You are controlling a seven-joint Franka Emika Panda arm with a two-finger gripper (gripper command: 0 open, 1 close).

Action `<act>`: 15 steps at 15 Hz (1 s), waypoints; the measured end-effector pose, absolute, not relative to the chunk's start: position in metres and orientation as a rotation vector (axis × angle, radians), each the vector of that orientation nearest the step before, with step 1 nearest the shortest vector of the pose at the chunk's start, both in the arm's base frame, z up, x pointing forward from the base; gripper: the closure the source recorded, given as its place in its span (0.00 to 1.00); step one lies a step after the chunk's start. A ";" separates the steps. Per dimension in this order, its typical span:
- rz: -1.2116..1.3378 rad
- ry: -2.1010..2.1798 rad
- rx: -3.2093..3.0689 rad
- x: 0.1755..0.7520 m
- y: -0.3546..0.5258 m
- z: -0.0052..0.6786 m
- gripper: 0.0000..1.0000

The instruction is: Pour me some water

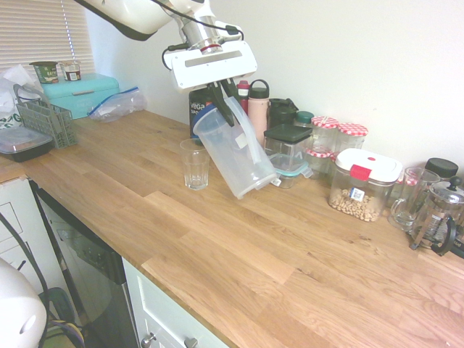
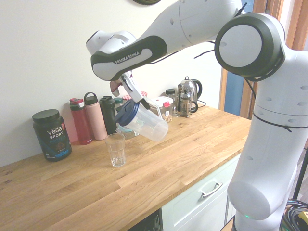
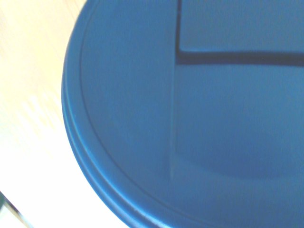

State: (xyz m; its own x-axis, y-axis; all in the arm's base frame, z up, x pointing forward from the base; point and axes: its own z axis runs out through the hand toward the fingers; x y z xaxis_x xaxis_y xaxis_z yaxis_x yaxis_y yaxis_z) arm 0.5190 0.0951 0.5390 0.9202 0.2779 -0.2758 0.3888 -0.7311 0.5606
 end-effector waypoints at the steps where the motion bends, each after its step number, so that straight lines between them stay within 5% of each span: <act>1: -0.232 0.498 2.407 0.519 0.104 0.536 1.00; 15: -0.242 0.564 2.220 0.523 0.150 0.525 1.00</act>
State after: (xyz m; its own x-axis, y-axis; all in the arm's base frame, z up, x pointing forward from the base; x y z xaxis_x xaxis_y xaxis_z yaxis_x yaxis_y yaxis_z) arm 0.5228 0.1501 0.5246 0.8815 0.3161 -0.3507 0.4720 -0.5688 0.6736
